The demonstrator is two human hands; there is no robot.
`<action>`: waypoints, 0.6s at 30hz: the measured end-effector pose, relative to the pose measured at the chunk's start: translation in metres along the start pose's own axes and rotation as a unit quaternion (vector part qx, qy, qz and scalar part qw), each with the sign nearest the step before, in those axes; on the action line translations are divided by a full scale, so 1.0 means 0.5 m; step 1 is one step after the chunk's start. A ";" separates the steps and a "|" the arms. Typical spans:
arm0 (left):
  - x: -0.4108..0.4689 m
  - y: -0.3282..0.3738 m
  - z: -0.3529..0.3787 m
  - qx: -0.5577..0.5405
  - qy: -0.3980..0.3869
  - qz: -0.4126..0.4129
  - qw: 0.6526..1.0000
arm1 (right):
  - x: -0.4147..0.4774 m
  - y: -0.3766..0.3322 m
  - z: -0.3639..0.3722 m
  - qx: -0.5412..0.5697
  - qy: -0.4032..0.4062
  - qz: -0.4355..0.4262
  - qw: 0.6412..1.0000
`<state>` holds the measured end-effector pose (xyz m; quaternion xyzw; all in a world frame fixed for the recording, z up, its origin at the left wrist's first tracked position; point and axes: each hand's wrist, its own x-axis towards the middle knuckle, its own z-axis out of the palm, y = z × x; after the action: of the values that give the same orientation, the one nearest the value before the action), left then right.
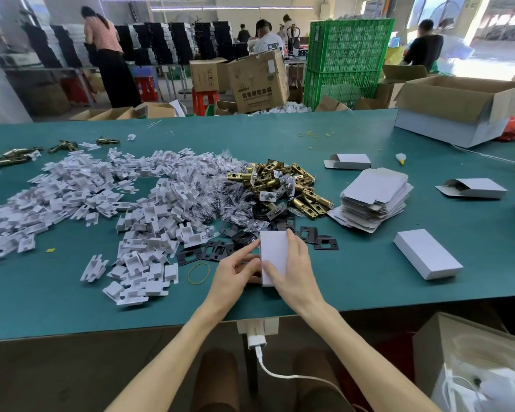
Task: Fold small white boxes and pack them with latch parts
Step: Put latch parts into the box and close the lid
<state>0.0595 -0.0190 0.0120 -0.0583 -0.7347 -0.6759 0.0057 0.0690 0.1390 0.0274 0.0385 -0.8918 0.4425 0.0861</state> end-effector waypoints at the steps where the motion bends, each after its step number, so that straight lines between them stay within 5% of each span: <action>1: 0.000 -0.002 -0.003 -0.011 0.000 -0.005 1.000 | -0.001 -0.003 0.005 -0.003 -0.008 -0.003 1.000; 18: -0.006 -0.008 -0.002 -0.030 0.003 -0.010 1.000 | -0.006 0.024 -0.042 -0.079 -0.010 0.012 0.997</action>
<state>0.0619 -0.0205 0.0076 -0.0490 -0.7148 -0.6976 -0.0007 0.0725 0.1629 0.0298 0.0252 -0.9253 0.3710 0.0742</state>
